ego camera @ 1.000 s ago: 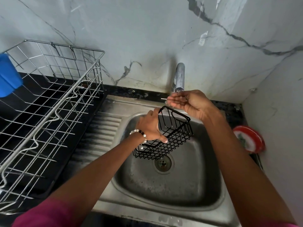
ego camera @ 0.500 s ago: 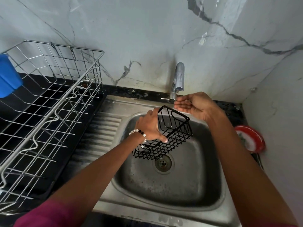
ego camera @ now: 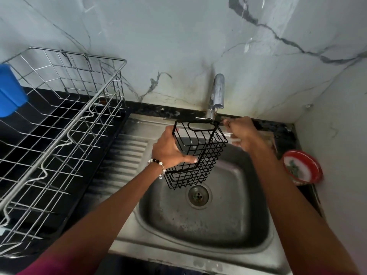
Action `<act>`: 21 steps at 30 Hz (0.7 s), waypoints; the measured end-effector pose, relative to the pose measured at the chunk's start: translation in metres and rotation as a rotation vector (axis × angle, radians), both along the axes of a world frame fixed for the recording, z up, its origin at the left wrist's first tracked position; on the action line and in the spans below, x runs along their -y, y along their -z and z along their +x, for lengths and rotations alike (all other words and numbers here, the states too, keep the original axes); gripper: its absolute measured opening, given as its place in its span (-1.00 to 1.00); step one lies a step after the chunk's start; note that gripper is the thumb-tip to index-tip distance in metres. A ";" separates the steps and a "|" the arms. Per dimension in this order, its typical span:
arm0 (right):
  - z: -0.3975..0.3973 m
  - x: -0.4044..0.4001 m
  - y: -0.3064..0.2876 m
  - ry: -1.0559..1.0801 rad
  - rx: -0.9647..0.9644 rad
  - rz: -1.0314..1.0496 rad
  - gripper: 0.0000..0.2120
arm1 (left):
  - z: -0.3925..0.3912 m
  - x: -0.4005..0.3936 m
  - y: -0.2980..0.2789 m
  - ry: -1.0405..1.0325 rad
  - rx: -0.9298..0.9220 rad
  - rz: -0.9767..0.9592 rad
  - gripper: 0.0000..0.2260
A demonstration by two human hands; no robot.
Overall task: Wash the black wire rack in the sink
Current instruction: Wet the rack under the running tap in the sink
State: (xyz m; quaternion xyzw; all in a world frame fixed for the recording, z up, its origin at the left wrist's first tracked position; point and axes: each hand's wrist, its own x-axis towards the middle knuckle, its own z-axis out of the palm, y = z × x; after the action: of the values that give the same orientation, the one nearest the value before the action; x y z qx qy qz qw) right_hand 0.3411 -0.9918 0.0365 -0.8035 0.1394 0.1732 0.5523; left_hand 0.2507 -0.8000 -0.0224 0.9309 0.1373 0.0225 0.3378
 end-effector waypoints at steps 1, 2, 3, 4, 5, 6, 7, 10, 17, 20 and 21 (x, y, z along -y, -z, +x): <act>-0.003 0.001 0.002 0.001 -0.097 0.000 -0.56 | -0.004 0.003 -0.002 0.001 0.024 0.054 0.07; -0.008 0.001 0.002 -0.011 -0.207 0.032 -0.38 | -0.008 0.007 -0.003 0.012 0.042 0.124 0.09; -0.011 0.001 0.002 -0.031 -0.308 0.076 -0.26 | -0.012 0.012 -0.003 0.038 0.052 0.199 0.10; -0.014 0.001 0.001 -0.053 -0.385 0.116 -0.18 | -0.015 0.018 -0.004 0.069 0.058 0.267 0.10; -0.015 0.002 0.001 -0.074 -0.430 0.135 -0.14 | -0.019 0.024 -0.005 0.096 0.070 0.331 0.09; -0.015 0.004 0.001 -0.096 -0.452 0.145 -0.15 | -0.023 0.030 -0.006 0.116 0.091 0.388 0.08; -0.014 0.007 0.003 -0.107 -0.469 0.151 -0.22 | -0.026 0.035 -0.006 0.129 0.117 0.446 0.06; -0.011 0.017 0.009 -0.049 -0.522 0.193 -0.53 | -0.033 0.047 -0.001 0.151 0.244 0.571 0.05; -0.013 0.040 0.031 0.042 -0.430 0.255 -0.70 | -0.025 0.025 0.013 0.207 0.276 0.002 -0.23; -0.019 0.047 0.034 0.008 -0.318 0.242 -0.77 | -0.021 0.009 0.024 -0.302 0.190 -0.508 -0.53; -0.021 0.047 0.035 -0.009 -0.283 0.256 -0.81 | -0.017 0.000 0.029 -0.451 0.051 -0.529 -0.49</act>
State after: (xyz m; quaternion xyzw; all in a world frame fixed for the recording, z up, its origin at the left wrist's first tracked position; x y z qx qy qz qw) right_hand 0.3198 -1.0387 0.0019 -0.6950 0.1889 0.3033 0.6239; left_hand 0.2338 -0.8005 -0.0512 0.7566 0.3321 0.0833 0.5571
